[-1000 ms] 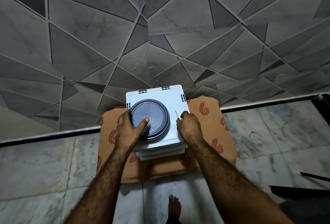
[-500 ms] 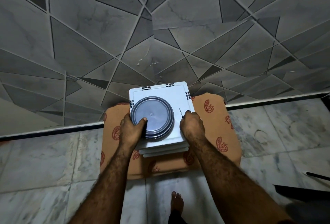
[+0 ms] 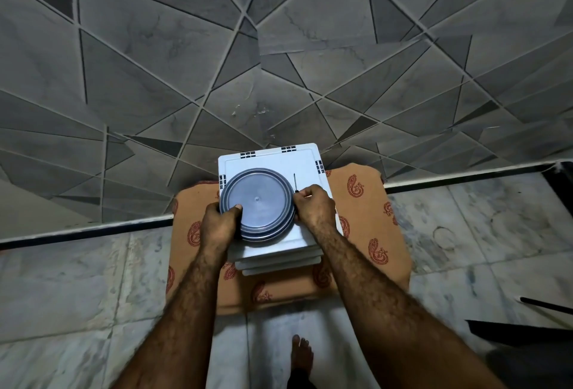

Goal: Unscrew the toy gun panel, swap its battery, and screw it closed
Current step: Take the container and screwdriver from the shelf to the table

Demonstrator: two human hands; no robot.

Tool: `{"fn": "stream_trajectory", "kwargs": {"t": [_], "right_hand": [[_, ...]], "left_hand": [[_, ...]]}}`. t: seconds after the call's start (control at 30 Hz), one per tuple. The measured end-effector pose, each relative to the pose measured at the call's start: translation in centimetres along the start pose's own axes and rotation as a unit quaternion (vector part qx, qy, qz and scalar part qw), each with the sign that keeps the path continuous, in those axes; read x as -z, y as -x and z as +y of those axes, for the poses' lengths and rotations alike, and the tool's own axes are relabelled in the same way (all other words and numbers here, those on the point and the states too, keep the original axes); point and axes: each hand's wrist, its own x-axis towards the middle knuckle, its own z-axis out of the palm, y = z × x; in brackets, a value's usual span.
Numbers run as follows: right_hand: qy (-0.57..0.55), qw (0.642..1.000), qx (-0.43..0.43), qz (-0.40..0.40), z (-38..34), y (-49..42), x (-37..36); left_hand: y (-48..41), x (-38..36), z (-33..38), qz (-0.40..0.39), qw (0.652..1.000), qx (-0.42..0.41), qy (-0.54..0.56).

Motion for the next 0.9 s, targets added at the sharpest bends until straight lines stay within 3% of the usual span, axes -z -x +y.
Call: {"fn": "stream_trajectory", "kwargs": {"t": [0.3,0.57,0.9], "right_hand": [[-0.004,1.000,0.012,0.024,-0.1,0.6,1.7],[-0.107,0.994,0.026,0.023,0.2,3.2,4.6],[-0.224,0.973,0.040,0.046,2.1,10.4,8.3]], "left_hand": [[1.5,0.1,1.6,-0.024,0.998,-0.034,0.036],[5.0,1.1,2.7,-0.117,0.977,-0.004,0.179],[11.0,3.1,2.3,-0.175,0.962,-0.036,0.208]]}}
